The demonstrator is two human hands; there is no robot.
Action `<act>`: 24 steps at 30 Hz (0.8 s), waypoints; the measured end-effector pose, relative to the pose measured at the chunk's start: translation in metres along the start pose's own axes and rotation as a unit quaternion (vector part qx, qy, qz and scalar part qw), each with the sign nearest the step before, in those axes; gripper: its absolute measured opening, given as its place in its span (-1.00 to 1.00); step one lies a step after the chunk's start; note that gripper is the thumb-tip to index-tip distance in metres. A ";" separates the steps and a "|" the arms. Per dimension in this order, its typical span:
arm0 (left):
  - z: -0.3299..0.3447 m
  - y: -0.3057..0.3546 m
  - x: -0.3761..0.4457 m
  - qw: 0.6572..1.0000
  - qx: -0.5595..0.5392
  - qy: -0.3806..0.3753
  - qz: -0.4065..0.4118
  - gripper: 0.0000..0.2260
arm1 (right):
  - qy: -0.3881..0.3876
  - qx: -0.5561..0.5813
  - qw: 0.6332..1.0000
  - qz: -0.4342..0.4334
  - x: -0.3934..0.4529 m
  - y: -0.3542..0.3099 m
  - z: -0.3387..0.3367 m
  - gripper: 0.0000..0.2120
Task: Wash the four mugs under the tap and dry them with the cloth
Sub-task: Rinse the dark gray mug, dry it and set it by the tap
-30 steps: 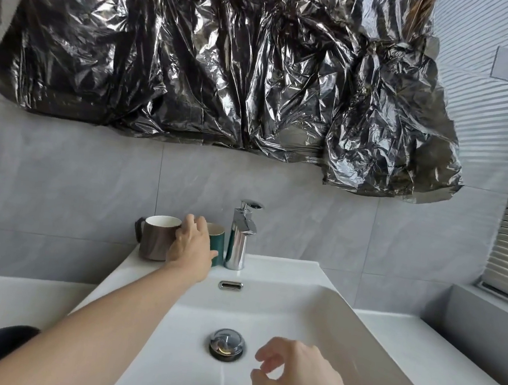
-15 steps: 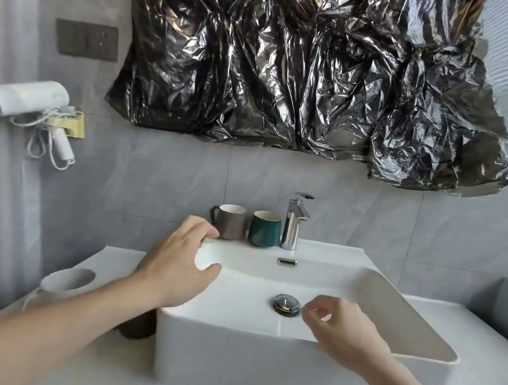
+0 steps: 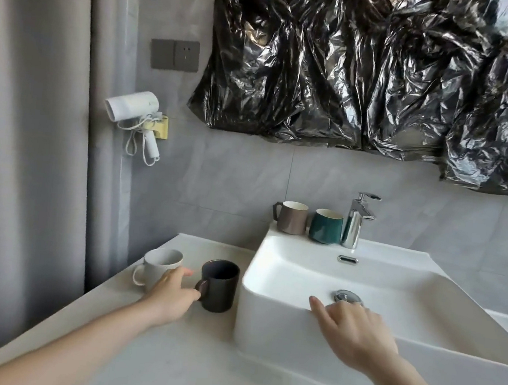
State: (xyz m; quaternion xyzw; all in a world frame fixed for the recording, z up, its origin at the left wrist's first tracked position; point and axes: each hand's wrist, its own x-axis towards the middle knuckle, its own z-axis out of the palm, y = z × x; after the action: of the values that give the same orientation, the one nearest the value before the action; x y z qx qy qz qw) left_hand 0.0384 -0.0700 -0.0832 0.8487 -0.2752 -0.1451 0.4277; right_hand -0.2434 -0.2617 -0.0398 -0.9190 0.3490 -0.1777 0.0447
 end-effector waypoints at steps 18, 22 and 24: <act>0.020 0.025 0.039 0.971 -0.220 0.057 -0.076 -0.76 | -0.021 0.009 0.999 0.029 0.001 -0.008 -0.005 -0.35; -0.005 0.054 0.030 0.972 -0.198 0.123 0.000 -0.73 | -0.030 0.013 0.999 0.034 0.001 -0.009 -0.010 -0.36; -0.016 0.076 0.024 0.969 -0.184 0.157 0.043 -0.75 | -0.030 0.020 0.999 0.038 0.001 -0.009 -0.010 -0.37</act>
State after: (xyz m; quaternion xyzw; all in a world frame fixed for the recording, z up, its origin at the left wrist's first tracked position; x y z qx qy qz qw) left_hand 0.0393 -0.1106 -0.0126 0.7548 -0.2094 -0.0397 0.6204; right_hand -0.2405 -0.2555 -0.0281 -0.9089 0.3788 -0.1550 0.0801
